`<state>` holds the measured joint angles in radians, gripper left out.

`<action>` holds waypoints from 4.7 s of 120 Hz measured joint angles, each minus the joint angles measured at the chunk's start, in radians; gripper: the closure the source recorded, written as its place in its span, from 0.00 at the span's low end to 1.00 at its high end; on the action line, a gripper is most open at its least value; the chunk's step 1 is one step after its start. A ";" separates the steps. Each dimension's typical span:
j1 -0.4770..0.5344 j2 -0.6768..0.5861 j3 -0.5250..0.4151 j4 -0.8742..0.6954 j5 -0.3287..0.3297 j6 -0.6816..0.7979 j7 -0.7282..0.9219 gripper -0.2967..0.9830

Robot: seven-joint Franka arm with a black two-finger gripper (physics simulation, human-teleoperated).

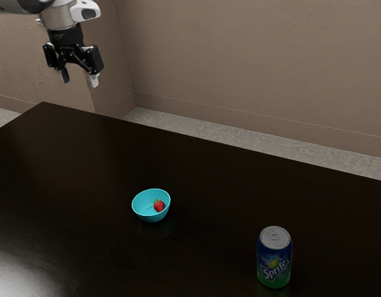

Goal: Take strawberry from the bowl

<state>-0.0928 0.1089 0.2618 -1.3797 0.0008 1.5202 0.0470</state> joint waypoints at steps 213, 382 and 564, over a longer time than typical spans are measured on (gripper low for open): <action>-0.195 0.135 -0.019 -0.672 -0.023 0.829 -1.209 0.43; -0.220 0.260 -0.024 -0.689 -0.040 0.969 -1.139 0.51; -0.328 0.138 -0.023 -0.653 -0.018 0.917 -1.150 0.77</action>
<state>-0.4206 0.2467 0.2385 -2.0324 -0.0176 2.4375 -1.1032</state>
